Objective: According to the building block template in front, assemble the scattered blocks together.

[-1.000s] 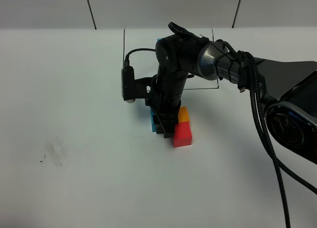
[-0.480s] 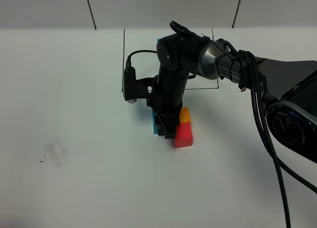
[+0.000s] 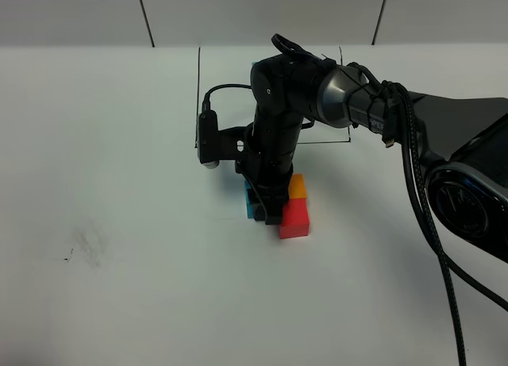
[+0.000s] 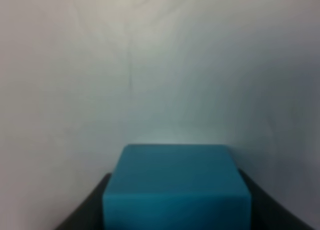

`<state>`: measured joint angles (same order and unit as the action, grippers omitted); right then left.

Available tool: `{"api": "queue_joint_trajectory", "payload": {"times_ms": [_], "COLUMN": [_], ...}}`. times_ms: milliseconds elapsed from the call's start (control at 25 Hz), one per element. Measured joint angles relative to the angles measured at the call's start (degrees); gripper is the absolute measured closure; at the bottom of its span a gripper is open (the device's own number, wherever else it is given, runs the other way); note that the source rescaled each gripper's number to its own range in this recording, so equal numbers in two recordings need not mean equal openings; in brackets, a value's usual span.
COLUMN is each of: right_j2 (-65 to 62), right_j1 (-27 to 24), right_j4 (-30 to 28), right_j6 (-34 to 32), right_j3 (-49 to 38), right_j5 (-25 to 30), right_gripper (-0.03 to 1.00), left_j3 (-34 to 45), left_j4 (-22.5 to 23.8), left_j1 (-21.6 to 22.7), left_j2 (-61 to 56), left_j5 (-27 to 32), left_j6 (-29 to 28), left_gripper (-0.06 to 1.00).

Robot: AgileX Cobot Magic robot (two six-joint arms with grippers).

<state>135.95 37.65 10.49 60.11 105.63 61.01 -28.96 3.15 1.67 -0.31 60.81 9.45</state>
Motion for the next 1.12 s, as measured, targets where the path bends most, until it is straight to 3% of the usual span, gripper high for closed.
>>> {"api": "queue_joint_trajectory", "payload": {"times_ms": [1120], "right_j2": [-0.1], "right_j1": [0.8], "right_j4": [-1.3], "right_j6": [-0.2], "right_j3": [-0.2], "right_j5": [-1.4], "right_gripper": [0.53], "left_j3": [0.0], "left_j4": [0.0], "left_j1": [0.0], "left_j2": [0.0], "left_j5": [0.0], "left_j6": [0.0], "left_gripper": [0.94]}}
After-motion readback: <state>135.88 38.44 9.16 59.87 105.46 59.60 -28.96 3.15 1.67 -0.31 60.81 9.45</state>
